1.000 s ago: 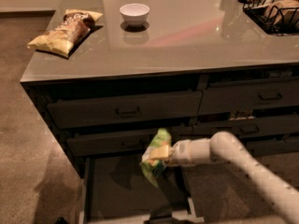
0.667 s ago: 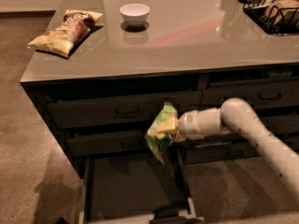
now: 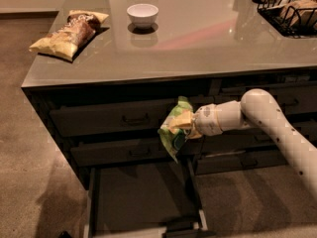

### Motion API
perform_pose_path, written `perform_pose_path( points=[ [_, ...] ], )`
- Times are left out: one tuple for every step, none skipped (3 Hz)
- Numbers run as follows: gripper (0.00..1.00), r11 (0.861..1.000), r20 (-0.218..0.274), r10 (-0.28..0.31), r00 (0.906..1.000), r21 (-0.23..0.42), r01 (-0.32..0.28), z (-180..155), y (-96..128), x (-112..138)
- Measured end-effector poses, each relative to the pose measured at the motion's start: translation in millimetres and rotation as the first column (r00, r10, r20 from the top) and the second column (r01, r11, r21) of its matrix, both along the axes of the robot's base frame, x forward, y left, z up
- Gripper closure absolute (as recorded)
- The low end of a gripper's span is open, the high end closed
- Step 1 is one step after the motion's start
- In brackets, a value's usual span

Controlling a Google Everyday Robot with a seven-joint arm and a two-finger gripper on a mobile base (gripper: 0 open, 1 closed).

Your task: Pick green rice chip bag from bottom drawer and place on counter

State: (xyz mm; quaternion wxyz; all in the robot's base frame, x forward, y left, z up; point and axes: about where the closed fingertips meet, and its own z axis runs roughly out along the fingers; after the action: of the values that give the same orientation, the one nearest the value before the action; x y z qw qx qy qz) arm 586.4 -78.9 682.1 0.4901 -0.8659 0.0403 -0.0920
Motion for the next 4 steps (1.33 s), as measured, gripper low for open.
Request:
perform_pose_path(
  points=[
    [1.0,0.996,0.056,0.047,0.9973,0.078,-0.052,24.5,10.2,-7.6],
    [1.0,0.972,0.198,0.144,0.9697,0.154,-0.175,98.7,31.3,-33.0],
    [1.0,0.964,0.29,0.19,0.9382,0.125,-0.233,170.4,49.5,-42.9],
    [1.0,0.976,0.316,0.183,0.9307,0.053,-0.21,227.2,67.3,-25.9]
  ],
)
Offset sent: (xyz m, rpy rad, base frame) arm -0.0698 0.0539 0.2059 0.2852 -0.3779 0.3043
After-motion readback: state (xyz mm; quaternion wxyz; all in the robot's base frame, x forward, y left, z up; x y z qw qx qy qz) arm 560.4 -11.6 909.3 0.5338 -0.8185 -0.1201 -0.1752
